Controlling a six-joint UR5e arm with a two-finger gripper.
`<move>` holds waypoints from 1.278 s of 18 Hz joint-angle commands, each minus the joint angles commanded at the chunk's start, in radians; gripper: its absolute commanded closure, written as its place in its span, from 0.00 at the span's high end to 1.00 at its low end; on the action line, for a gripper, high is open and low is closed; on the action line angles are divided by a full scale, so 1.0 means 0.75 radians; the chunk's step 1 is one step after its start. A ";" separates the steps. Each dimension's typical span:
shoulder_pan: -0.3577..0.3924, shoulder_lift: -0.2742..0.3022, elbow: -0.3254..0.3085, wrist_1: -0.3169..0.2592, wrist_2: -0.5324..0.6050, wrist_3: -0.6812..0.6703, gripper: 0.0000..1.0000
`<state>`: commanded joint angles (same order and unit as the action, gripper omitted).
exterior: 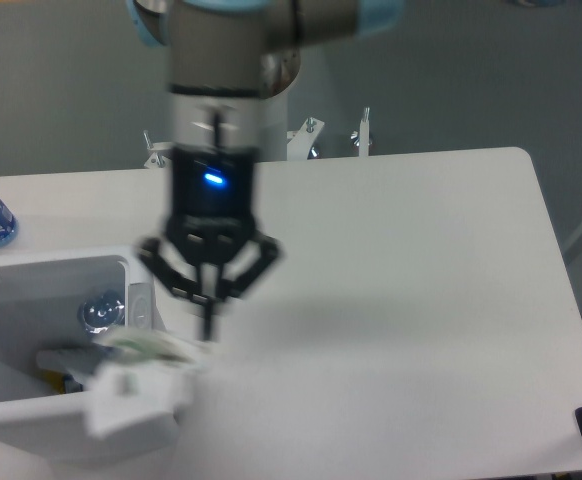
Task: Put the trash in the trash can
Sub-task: 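Lift the paper and carry it over the bin, then open the gripper to release the paper into the bin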
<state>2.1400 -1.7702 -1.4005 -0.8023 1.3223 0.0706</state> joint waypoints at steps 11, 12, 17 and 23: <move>-0.051 0.000 -0.088 0.000 0.000 0.055 1.00; -0.051 0.002 -0.090 0.000 0.002 0.049 1.00; -0.021 0.008 -0.092 0.000 0.008 0.057 1.00; 0.192 0.018 -0.045 -0.002 0.372 0.220 1.00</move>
<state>2.2838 -1.7564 -1.4343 -0.8038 1.6011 0.2358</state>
